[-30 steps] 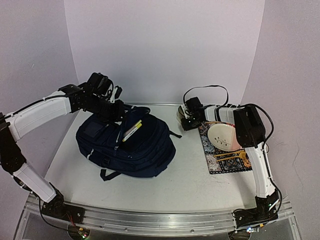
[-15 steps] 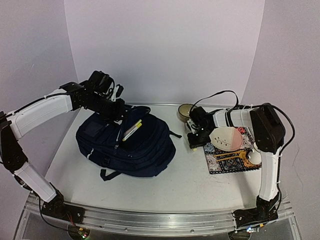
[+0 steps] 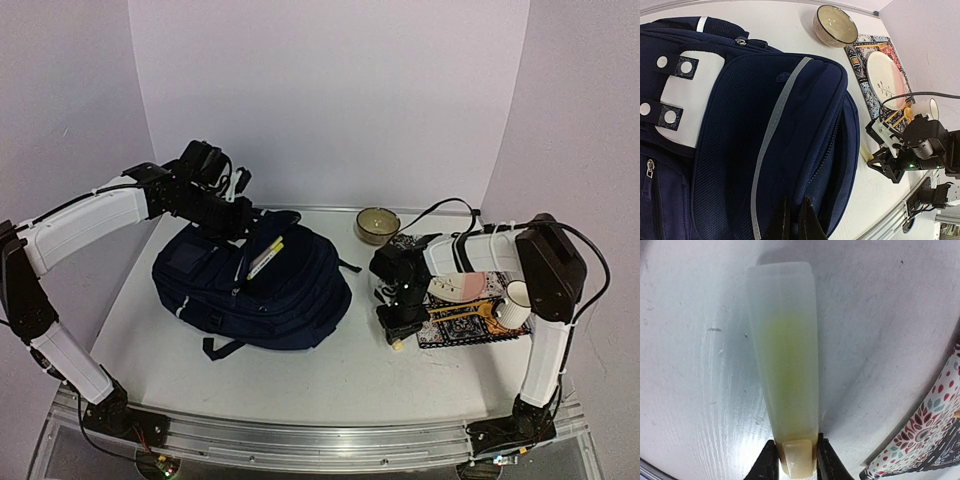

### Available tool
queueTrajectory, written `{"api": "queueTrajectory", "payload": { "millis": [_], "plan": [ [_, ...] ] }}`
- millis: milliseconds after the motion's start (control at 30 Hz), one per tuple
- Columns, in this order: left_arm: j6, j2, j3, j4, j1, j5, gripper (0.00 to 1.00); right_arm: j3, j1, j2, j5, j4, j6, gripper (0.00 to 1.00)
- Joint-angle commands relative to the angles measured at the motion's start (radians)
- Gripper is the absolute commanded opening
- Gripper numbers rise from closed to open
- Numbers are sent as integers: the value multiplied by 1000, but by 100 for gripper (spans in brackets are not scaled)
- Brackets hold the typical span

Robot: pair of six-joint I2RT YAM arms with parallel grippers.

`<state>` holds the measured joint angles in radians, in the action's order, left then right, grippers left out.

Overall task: Pack the student bag
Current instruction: Place the pen at the center of the board, then pick up the pen from the center of the board, then place the pen in the lower front pocket of the bag.

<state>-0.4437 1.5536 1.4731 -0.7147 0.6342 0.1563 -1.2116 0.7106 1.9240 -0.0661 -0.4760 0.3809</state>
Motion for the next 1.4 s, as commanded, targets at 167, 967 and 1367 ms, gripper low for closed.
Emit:
{"api": "queueTrajectory", "payload": {
  "millis": [167,967,1367],
  "plan": [
    [18,-45,39,51,-10,-23,0,-170,2,92,49,-173,17,38],
    [-23,-111,-10,76,-10,61,0,-273,21,-2,-24,-228,72,13],
    [-32,-125,-26,111,-8,181,0,-233,46,-251,-292,180,436,4]
  ]
}}
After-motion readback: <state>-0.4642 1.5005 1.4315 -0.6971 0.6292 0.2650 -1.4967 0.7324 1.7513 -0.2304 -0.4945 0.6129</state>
